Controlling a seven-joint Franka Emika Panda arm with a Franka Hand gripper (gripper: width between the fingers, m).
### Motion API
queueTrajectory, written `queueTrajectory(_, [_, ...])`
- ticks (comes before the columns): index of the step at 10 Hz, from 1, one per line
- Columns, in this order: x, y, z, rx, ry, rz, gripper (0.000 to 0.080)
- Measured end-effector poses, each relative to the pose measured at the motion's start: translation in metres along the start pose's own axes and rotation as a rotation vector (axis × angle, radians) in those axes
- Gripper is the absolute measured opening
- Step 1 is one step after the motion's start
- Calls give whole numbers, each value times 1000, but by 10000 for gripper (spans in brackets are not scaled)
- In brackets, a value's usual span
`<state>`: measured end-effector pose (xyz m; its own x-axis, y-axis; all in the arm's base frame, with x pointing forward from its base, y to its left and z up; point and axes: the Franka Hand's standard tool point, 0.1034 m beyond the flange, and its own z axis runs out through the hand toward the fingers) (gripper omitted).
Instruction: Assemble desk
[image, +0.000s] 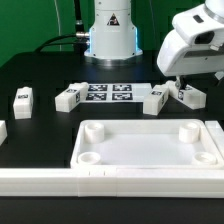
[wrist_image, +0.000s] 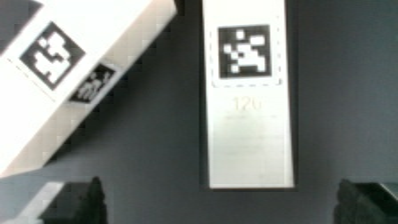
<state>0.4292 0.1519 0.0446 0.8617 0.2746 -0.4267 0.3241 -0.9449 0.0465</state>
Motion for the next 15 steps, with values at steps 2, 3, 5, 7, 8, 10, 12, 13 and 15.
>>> queueTrajectory(2, [-2,3,3,-12,-163,3,649])
queueTrajectory(3, [0,5,3,-14,-220,4,649])
queueTrajectory(5, [7,7,4,-6,-369,15,649])
queueTrajectory(7, [11,-4,10,-4,-509,2,649])
queueTrajectory(8, [14,-9,15,-1,-544,-5,649])
queueTrajectory(10, [15,-10,24,-3,-593,-11,649])
queueTrajectory(12, [15,-6,30,-4,-576,-16,649])
queueTrajectory(13, [14,-4,33,-1,-579,-21,649])
queueTrajectory(15, [14,-2,39,5,-570,-17,649])
